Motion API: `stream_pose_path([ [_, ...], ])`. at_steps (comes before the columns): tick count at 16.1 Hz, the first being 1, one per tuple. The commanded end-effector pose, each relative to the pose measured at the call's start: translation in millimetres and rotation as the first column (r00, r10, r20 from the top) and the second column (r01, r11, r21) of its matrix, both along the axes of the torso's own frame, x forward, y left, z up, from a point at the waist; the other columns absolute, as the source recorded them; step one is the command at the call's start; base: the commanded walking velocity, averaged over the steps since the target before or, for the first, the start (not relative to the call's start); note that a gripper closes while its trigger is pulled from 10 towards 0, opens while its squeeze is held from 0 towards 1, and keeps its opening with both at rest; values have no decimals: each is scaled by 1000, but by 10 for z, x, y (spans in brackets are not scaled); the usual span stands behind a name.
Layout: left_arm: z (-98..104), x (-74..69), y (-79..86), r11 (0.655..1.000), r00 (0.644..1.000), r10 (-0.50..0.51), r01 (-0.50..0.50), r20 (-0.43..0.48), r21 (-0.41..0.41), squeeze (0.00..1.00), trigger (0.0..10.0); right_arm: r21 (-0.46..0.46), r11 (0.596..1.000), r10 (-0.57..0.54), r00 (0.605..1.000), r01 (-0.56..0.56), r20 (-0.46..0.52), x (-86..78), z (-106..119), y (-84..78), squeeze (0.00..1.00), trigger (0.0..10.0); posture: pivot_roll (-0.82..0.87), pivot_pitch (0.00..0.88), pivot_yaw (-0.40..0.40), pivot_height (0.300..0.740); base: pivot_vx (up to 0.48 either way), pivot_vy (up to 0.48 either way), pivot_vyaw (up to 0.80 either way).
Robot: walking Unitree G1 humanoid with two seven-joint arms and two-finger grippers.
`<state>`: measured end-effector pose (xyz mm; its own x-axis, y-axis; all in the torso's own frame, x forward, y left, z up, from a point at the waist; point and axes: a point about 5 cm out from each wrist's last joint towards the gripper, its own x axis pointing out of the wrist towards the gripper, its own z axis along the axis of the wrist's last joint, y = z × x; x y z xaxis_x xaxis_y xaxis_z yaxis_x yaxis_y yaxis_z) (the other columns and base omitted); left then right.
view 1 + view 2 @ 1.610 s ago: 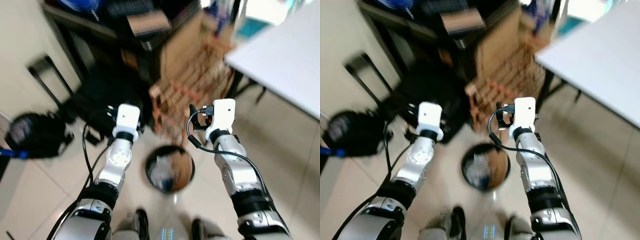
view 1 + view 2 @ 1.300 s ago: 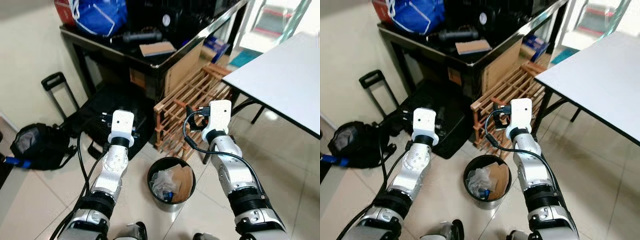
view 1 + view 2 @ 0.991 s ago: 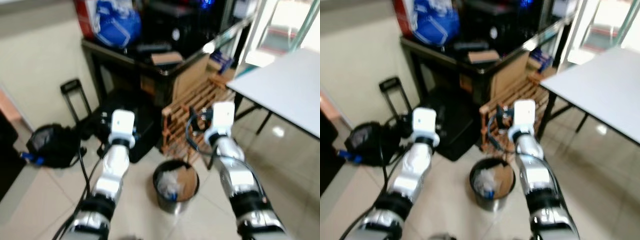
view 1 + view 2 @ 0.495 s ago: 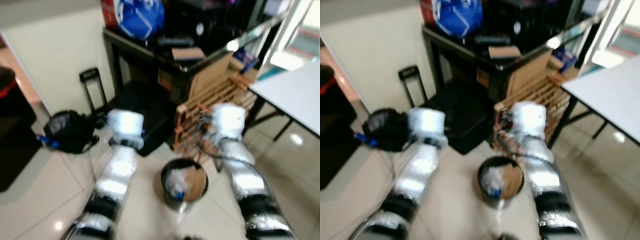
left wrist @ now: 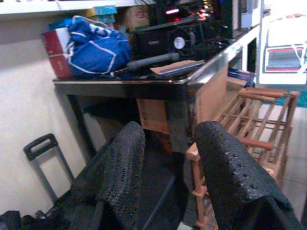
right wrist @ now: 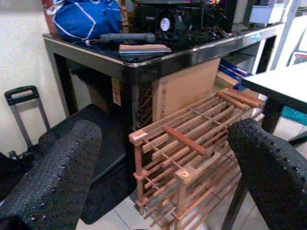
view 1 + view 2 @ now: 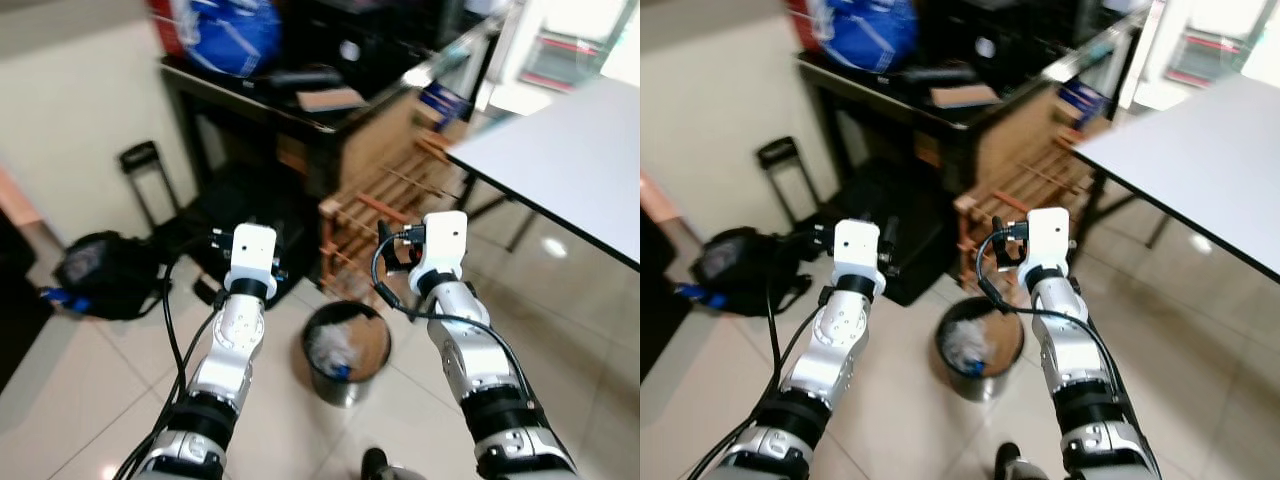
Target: Picking trash to rubbish bin
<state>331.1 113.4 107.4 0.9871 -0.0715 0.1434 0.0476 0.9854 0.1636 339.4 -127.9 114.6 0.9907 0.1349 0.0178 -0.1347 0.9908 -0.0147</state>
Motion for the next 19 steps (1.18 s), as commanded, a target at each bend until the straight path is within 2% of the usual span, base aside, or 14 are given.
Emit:
stream_pose_path([
  [1,1,-10,17,1000,1000,4,-4,-3,-5,0,10000,5,1000,-6,1000,6,-5,-4,3,-7,0,10000,-59,95,30,740,0,0,0],
  [15,-1,-25,-6,1000,1000,-4,4,-7,-18,0,10000,2,1000,2,1000,-2,-10,-6,-15,2,0,10000,-58,90,28,740,0,0,0],
  [19,-3,-31,-6,1000,1000,-5,5,-8,-17,0,10000,-2,1000,14,1000,-14,-22,-3,-25,29,0,10000,-59,82,31,740,0,0,-784],
])
